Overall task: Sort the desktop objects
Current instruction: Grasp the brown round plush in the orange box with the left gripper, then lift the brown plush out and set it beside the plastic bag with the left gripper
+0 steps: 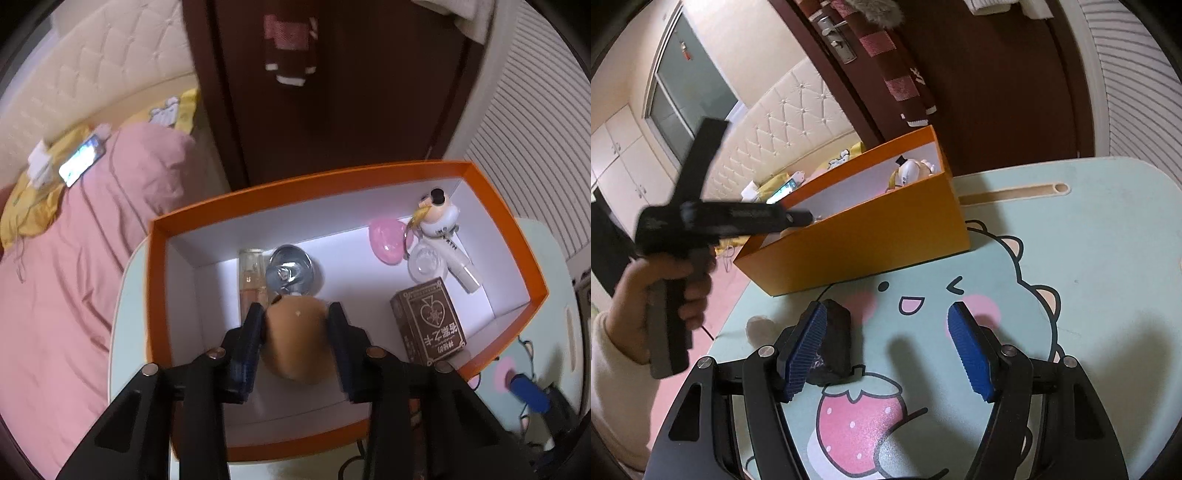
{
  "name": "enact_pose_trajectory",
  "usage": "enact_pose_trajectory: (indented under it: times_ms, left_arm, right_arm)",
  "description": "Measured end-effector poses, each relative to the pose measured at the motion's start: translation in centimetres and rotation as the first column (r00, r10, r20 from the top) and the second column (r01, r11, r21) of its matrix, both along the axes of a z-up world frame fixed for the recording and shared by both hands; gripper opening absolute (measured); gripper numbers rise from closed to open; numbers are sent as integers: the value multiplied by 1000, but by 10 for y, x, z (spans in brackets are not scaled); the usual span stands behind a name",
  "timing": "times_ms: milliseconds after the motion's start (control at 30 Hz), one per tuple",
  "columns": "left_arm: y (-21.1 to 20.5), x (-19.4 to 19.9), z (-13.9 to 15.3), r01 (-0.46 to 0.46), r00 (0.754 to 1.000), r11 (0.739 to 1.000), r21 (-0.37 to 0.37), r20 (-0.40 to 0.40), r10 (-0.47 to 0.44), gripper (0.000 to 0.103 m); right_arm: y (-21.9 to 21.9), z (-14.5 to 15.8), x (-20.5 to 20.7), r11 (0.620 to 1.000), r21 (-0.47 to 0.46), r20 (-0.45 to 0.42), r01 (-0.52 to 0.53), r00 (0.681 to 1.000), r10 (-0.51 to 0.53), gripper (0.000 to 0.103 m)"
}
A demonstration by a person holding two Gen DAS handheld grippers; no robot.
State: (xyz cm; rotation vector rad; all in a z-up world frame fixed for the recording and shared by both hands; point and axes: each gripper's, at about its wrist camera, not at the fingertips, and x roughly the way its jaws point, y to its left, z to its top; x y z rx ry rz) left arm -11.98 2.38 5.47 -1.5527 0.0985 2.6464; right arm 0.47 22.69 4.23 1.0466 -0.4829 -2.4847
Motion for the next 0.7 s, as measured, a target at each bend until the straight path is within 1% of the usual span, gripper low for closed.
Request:
enact_pose_trajectory:
  times_ms: [33, 167, 300, 433, 533, 567, 700]
  left_arm:
    - [-1, 0, 1, 1, 1000, 1000, 12, -3, -1, 30]
    - [-9, 5, 7, 3, 1000, 998, 60, -28, -1, 28]
    - [-18, 17, 26, 10, 995, 988, 152, -96, 5, 28]
    - [-22, 48, 60, 61, 982, 969, 239, -189, -15, 28]
    - [-23, 73, 72, 101, 973, 955, 280, -226, -37, 28]
    - [-23, 82, 72, 111, 971, 951, 288, -234, -43, 28]
    - [-20, 118, 59, 136, 967, 946, 295, -245, -63, 29]
  right_arm:
    - [2, -1, -1, 1000, -12, 7, 3, 1000, -3, 69]
    - [6, -3, -4, 999, -41, 30, 12, 999, -11, 69]
    - [5, -4, -5, 999, -38, 31, 12, 999, -11, 69]
    - [0, -3, -3, 1000, -13, 15, 2, 1000, -1, 69]
    - [-3, -4, -1, 1000, 5, 5, -4, 1000, 3, 69]
    - [-4, -4, 0, 1000, 9, 2, -4, 1000, 4, 69]
    - [-3, -6, -1, 1000, 9, 6, 2, 1000, -2, 69]
